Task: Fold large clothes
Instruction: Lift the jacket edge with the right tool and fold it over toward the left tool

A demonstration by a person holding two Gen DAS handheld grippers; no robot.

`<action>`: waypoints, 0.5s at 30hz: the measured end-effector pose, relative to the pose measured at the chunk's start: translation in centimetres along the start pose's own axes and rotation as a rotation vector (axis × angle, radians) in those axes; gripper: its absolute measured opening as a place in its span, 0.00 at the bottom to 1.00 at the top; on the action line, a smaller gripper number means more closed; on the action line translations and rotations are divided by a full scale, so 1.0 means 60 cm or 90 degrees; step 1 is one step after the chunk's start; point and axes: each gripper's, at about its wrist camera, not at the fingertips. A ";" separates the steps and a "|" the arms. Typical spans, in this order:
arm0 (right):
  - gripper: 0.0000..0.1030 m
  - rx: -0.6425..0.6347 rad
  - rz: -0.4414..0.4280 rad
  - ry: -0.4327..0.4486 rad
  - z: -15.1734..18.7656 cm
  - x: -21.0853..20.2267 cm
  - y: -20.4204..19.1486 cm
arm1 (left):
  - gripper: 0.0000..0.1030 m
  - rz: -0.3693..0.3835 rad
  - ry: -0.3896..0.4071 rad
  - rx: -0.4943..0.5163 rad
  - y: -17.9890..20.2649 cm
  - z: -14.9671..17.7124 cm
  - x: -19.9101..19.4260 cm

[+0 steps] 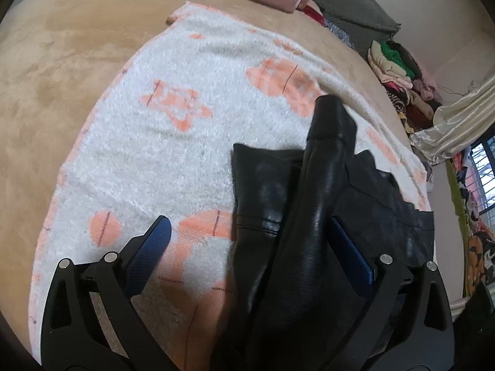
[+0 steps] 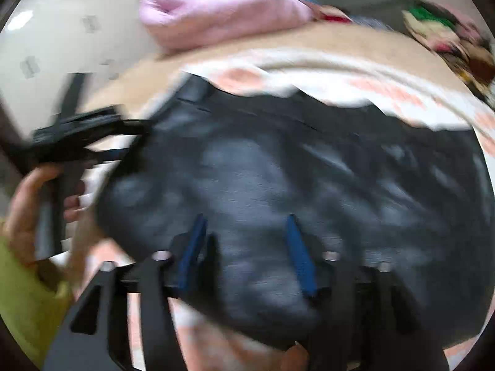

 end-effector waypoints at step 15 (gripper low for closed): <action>0.83 -0.419 0.060 0.018 0.081 0.073 -0.231 | 0.91 -0.012 -0.001 0.018 -0.008 -0.017 -0.007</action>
Point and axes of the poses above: each gripper's, at about its wrist camera, not at the fingertips, and x roughly the way its jaws point, y to its right, z to its underside, and after that the axes turned 11 degrees about y, right-handed
